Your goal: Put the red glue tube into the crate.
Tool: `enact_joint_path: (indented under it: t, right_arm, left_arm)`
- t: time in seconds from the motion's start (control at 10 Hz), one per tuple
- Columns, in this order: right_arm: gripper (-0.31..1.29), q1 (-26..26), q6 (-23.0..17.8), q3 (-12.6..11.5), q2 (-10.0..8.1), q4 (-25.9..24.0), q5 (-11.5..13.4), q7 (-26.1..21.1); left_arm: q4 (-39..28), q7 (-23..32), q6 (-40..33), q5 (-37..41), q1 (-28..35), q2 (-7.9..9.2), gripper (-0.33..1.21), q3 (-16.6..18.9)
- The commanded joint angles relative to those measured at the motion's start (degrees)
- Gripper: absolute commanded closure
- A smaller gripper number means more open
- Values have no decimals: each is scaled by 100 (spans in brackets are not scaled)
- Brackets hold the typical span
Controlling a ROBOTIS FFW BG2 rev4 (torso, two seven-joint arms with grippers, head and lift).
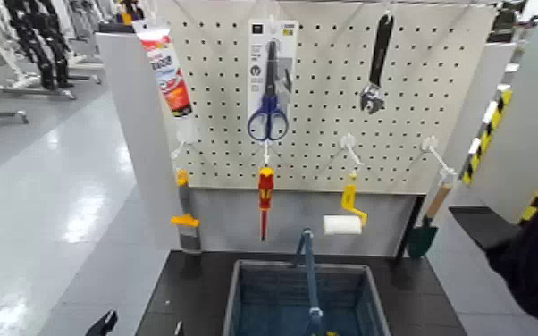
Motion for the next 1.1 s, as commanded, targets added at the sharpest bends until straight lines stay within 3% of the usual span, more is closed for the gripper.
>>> enact_joint_path:
  t: [0.1,0.7,1.1]
  right_arm:
    - [16,-9,-88,1,677,24,35,-22]
    - [16,-27,-194,1,677,68,114,-48]
    - [16,-44,-115,28,668,59,114,-40]
  left_arm:
    - [0,-7,50,2,-17,2,14,-14]
    - [-9,-130,199,72,-105,10,14,-14]
    - [-580,-806,1359,274,-676,-25,14,267]
